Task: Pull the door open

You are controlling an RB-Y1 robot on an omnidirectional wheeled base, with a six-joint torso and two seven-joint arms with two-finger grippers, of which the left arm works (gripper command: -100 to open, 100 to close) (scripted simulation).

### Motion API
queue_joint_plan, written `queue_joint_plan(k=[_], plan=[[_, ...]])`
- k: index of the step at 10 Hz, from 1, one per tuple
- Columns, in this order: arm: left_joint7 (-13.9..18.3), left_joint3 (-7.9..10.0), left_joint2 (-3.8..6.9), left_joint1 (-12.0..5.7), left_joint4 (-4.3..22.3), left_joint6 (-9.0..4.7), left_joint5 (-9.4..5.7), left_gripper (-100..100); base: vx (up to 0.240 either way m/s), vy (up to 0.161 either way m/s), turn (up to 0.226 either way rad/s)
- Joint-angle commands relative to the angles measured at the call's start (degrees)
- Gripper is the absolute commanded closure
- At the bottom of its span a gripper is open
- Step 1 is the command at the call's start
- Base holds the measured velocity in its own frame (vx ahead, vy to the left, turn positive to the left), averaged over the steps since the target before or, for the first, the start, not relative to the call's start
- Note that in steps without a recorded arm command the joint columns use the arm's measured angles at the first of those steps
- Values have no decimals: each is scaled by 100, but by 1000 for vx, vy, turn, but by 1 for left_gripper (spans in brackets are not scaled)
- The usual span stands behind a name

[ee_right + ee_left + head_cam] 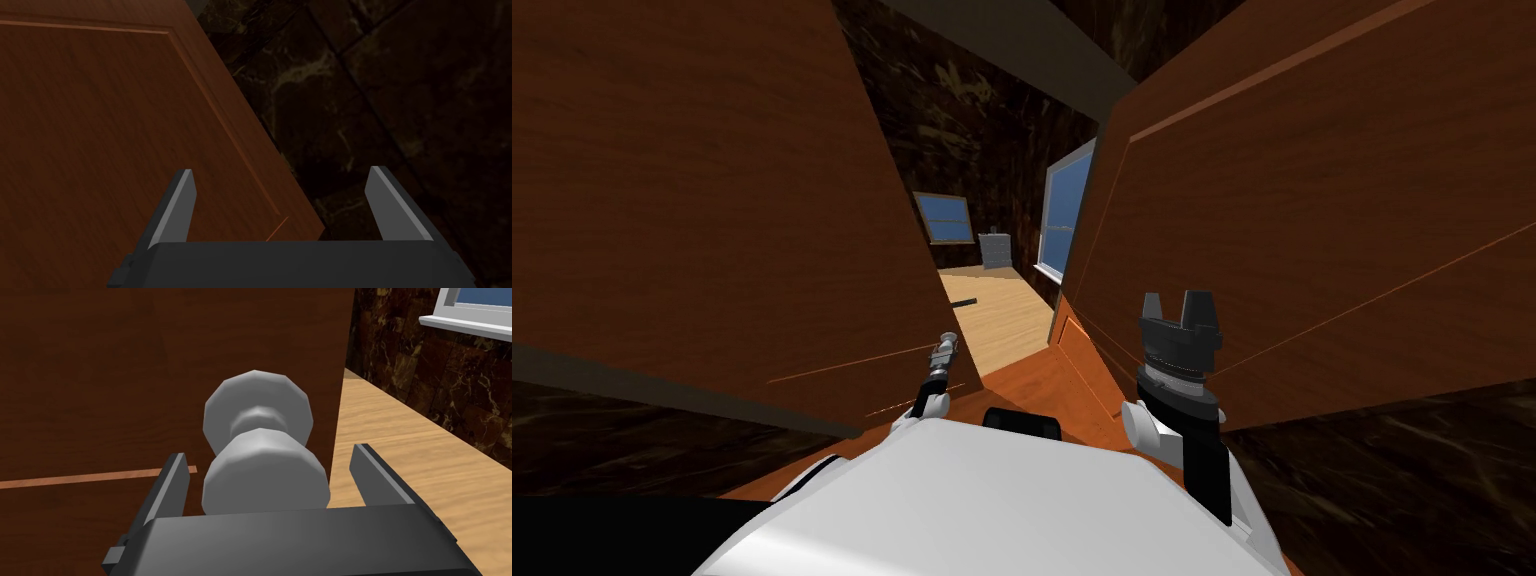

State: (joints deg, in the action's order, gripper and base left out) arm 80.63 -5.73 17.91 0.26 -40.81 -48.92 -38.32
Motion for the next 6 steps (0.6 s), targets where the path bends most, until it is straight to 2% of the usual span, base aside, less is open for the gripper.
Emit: queue_joint_plan(k=[1,6], plan=[[2,-7,-9,-8,23,-21,5,100,-15,5,31],[2,-7,-9,-8,23,-21,5,100,-17,-1,-4]])
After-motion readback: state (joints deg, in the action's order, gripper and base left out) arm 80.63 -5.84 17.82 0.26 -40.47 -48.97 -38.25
